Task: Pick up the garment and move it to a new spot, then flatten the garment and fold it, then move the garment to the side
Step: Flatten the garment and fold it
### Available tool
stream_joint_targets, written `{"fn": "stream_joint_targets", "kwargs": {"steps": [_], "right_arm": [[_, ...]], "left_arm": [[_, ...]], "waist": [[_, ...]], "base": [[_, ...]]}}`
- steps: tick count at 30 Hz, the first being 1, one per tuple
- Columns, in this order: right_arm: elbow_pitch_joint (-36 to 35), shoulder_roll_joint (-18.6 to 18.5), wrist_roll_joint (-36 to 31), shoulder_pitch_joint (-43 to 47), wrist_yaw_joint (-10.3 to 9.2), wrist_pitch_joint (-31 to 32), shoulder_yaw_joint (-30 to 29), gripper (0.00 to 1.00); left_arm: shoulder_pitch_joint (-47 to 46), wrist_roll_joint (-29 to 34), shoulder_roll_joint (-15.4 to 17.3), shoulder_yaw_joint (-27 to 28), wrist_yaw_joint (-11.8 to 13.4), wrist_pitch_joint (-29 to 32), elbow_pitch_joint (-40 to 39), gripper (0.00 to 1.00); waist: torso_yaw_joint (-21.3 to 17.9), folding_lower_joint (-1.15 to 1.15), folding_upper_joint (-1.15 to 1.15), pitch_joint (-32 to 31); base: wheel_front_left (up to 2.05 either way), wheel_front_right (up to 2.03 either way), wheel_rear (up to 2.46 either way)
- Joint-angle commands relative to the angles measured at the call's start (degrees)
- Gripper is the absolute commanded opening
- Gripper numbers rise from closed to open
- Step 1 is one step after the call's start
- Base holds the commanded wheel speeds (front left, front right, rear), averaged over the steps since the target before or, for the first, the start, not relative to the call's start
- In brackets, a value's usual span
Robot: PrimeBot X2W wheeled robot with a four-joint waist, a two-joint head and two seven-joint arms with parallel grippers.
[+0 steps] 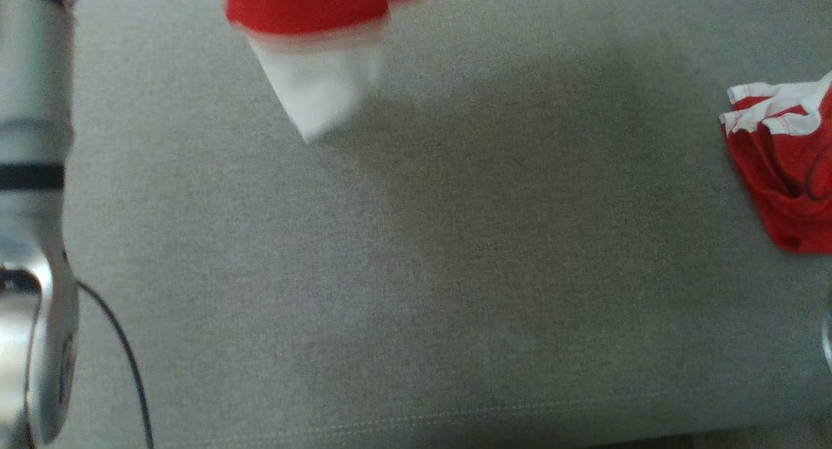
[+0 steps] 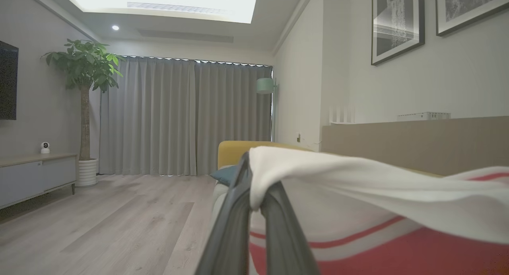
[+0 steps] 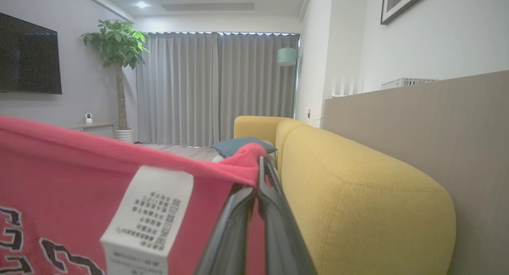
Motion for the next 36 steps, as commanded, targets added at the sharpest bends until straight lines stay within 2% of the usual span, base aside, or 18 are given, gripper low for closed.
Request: {"fn": "stream_joint_targets", "kwargs": {"steps": [1, 4, 6, 11, 19, 23, 28, 36], "right_arm": [[1.2, 1.3, -0.5, -3.4, 0.37, -2.4, 0.3, 0.0], [8.5, 3.1, -0.8, -7.4, 0.37, -6.5, 2.3, 0.0], [11.0, 3.5, -0.9, -8.3, 0.37, -7.8, 3.0, 0.0], [22.7, 5.7, 0.3, -10.3, 0.37, -11.9, 6.6, 0.0], [32.9, 7.1, 4.6, -8.4, 0.37, -16.0, 11.9, 0.0], [33.9, 6.6, 7.8, -5.6, 0.37, -16.9, 14.4, 0.0], [31.8, 5.1, 11.5, 1.2, 0.37, -18.0, 17.9, 0.0], [23.5, 2.0, 16.2, 19.7, 0.37, -18.3, 20.3, 0.0]], "left_arm": [[-4.5, 0.4, 2.2, 2.7, 0.4, -0.5, -0.4, 0.0], [-6.9, 0.5, 0.8, 4.5, 0.4, -0.7, 1.1, 0.0], [-6.9, 0.5, 0.2, 5.0, 0.2, -0.7, 1.7, 0.0], [-4.0, 1.0, -2.9, 6.5, -1.1, -0.7, 5.4, 0.0], [2.9, 0.9, -6.3, 9.9, -3.7, -0.7, 10.1, 0.0], [6.4, 2.6, -6.9, 10.1, -4.2, -0.7, 10.9, 0.0], [14.0, 3.7, -7.3, 11.7, -4.7, -0.7, 7.8, 0.0], [34.4, 4.5, -7.2, 14.6, -6.0, -0.7, -0.8, 0.0]], "waist": [[-0.2, 0.0, 0.0, 1.5], [0.3, 0.0, 0.0, 4.7], [0.6, 0.0, 0.0, 5.7], [1.9, 0.0, 0.0, 10.9], [2.5, 0.0, 0.0, 15.8], [2.6, 0.0, 0.0, 16.1], [2.6, 0.0, 0.0, 14.1], [2.0, 0.0, 0.0, 5.9]], "base": [[0.0, 0.0, 0.0], [0.0, 0.0, 0.0], [0.0, 0.0, 0.0], [0.0, 0.0, 0.0], [0.0, 0.0, 0.0], [0.0, 0.0, 0.0], [0.0, 0.0, 0.0], [0.0, 0.0, 0.0]]}}
